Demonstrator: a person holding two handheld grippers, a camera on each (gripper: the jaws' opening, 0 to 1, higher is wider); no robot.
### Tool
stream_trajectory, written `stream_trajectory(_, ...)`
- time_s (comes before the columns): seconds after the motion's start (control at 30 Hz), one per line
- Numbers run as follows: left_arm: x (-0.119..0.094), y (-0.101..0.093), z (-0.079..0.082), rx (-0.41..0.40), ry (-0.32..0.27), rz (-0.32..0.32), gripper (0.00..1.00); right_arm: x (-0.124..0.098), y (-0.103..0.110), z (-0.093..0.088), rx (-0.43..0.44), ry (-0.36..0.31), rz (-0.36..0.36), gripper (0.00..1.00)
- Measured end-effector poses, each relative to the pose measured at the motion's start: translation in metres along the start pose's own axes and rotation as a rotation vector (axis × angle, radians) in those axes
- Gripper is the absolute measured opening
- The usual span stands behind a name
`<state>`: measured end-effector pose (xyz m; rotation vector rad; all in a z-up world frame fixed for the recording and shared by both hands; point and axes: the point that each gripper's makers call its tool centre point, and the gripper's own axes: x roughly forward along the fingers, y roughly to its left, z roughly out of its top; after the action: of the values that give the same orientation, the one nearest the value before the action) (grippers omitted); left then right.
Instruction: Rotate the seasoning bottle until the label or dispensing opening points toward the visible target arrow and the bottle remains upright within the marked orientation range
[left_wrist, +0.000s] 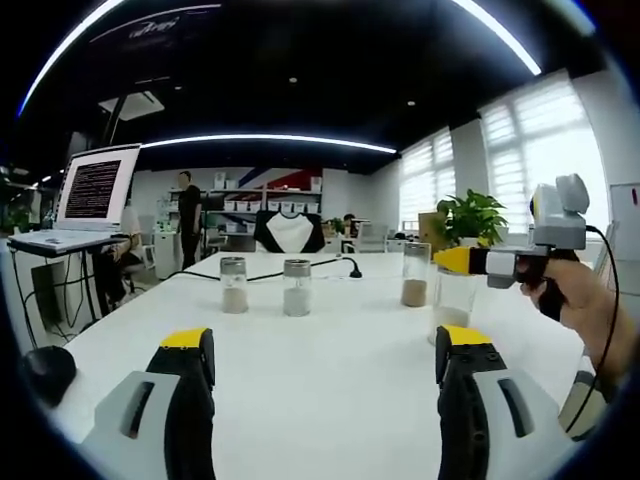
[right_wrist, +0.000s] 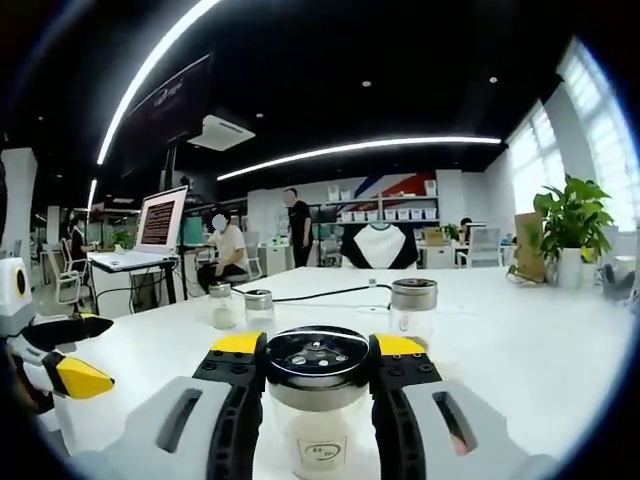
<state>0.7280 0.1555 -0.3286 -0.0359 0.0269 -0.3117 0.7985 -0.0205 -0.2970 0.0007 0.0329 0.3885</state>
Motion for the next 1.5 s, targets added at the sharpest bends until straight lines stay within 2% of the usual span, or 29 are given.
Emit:
stream_trajectory(0.53,-0.001,0.004,0.0,-0.021,-0.004,0.003,0.97,-0.001,-0.001,-0.001,0.021,0.008,-0.022,0.4)
stream_trajectory(0.57,-0.001,0.004,-0.001,-0.018,-0.002,0.004,0.97,0.0,-0.001,-0.002,0.032,0.012,-0.018,0.41)
stream_trajectory(0.6,-0.001,0.004,-0.001,-0.016,-0.001,0.005,0.97,0.0,-0.002,-0.006,0.053,0.025,-0.019,0.45)
stream_trajectory(0.67,-0.001,0.004,-0.001,-0.017,0.0,0.004,0.97,-0.001,-0.004,-0.003,0.054,0.006,-0.02,0.55)
stream_trajectory(0.87,-0.001,0.005,-0.001,-0.017,0.0,0.007,0.97,-0.006,-0.006,0.006,0.035,0.0,-0.003,0.55)
stream_trajectory(1.1,-0.001,0.006,0.0,-0.014,-0.001,0.011,0.97,-0.009,-0.009,0.014,0.022,-0.003,0.041,0.55)
stream_trajectory(1.27,-0.001,0.007,0.0,-0.015,-0.001,0.013,0.97,-0.009,-0.002,0.017,-0.006,0.016,0.14,0.57)
stream_trajectory(1.37,-0.001,0.007,0.0,-0.014,-0.003,0.014,0.97,-0.008,-0.002,0.017,-0.034,0.029,0.174,0.6)
stream_trajectory(1.5,-0.001,0.007,-0.001,-0.016,-0.001,0.014,0.97,-0.009,0.002,0.015,-0.019,0.047,0.256,0.59)
